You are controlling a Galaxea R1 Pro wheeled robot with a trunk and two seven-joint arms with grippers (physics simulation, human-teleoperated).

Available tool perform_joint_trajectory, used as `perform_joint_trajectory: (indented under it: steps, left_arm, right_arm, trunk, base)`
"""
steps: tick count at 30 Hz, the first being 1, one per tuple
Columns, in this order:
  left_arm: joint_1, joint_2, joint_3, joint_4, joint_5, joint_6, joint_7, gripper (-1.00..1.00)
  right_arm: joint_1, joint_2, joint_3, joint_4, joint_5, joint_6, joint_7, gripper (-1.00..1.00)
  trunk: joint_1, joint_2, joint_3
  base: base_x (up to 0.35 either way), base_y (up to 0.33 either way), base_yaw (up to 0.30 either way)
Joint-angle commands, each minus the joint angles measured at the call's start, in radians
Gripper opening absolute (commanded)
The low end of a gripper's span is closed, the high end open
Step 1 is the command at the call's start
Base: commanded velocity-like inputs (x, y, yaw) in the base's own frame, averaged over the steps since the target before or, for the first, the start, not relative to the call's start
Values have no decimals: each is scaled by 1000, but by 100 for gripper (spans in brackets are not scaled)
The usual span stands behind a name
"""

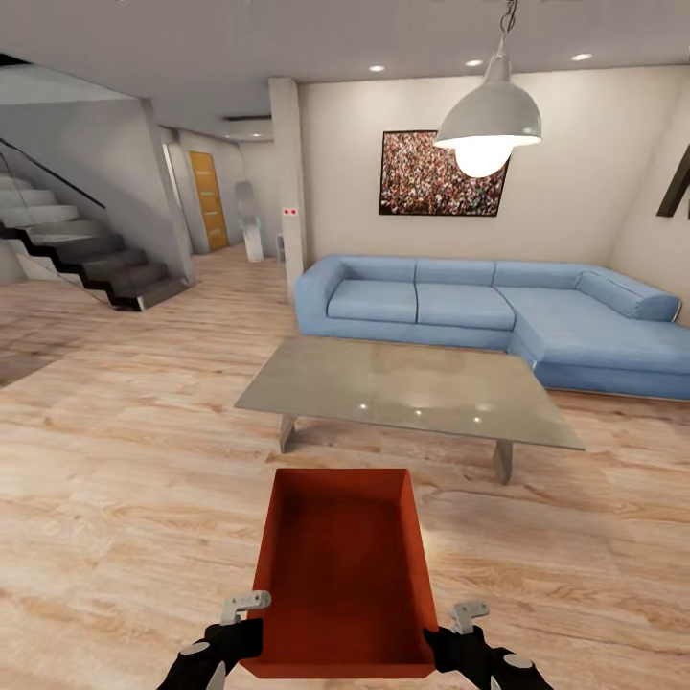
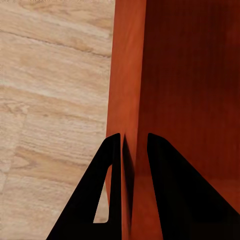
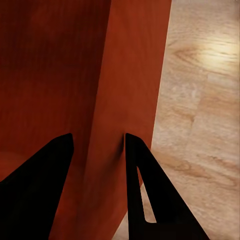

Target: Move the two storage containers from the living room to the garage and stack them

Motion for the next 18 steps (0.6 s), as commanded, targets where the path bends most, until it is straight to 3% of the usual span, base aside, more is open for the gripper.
perform_joint_trajectory:
  steps: [1, 18]
  left_arm:
    - [0, -32, 2, 0, 4, 6, 4, -100]
    - [0, -32, 2, 0, 4, 7, 4, -100]
  right_arm:
    - [0, 9, 21, -2, -4, -1, 11, -100]
    - [0, 9, 21, -2, -4, -1, 11, -100]
  trunk:
    - [-4, 7, 3]
    - [-69, 126, 84]
  base:
    - [0, 0, 0]
    - [0, 0, 0]
